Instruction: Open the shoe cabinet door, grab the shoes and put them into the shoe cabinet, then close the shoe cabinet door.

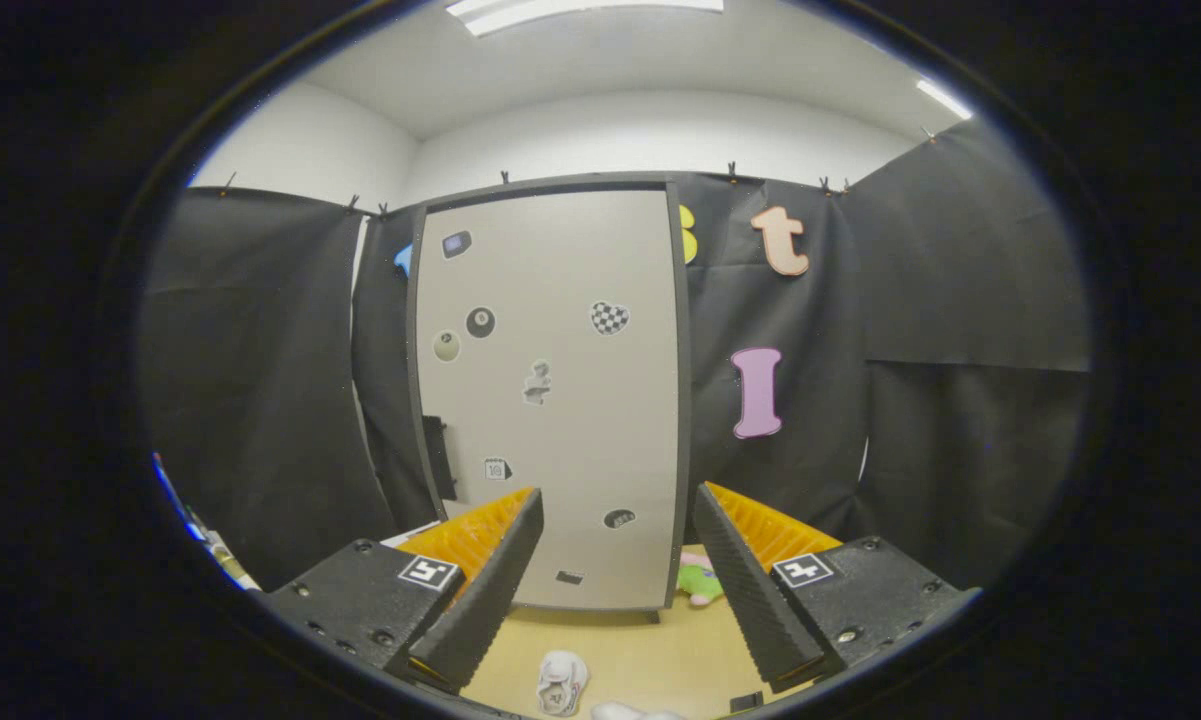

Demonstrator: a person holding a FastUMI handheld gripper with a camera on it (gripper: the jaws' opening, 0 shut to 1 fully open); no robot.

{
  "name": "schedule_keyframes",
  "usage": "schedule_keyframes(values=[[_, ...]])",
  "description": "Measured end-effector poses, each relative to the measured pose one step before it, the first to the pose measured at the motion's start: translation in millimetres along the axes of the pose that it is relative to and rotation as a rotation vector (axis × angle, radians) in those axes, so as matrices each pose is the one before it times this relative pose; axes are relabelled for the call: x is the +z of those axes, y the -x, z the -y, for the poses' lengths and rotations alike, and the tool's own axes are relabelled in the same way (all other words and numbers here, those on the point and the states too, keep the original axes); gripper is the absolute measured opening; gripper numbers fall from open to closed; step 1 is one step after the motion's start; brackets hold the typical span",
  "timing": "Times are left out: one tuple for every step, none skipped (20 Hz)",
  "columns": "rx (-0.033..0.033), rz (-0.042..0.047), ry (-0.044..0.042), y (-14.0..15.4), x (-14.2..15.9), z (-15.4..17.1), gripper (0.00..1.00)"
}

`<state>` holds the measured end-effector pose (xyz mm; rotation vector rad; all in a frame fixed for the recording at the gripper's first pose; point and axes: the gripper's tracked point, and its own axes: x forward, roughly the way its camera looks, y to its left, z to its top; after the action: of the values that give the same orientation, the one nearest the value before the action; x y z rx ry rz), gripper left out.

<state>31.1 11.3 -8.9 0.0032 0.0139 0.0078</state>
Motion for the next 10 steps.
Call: schedule_keyframes(values=[[0.00804,0.00259,0.00576,-7.53,-1.87,-7.91,0.99],[0.00585,0.00331,0.00689,-8.25,-1.85,-6.44,0.99],[0.00832,0.00703,-0.00021,-7.06,-1.23,-9.60,0.99],[0.01281,0.00620,-0.00826,-9.45,-1.40,-11.18,0.99],[0.01451,-0.00824,-0.00172,-10.81,-4.57,-12.03,0.99],[0.01019,-0.00342,-0.00162,-10.94,-2.30,-10.72,0.99],[0.01596,-0.00461,-0.00327,-11.82,-3.00,-12.49,0.99],[0.01783,0.00374,-0.00220,-12.99,-0.54,-13.23,0.99],[0.01279,-0.00156,-0.00224,-12.13,-2.22,-12.29,0.99],[0.01613,0.00349,-0.00124,-13.01,-1.32,-12.66,0.99]])
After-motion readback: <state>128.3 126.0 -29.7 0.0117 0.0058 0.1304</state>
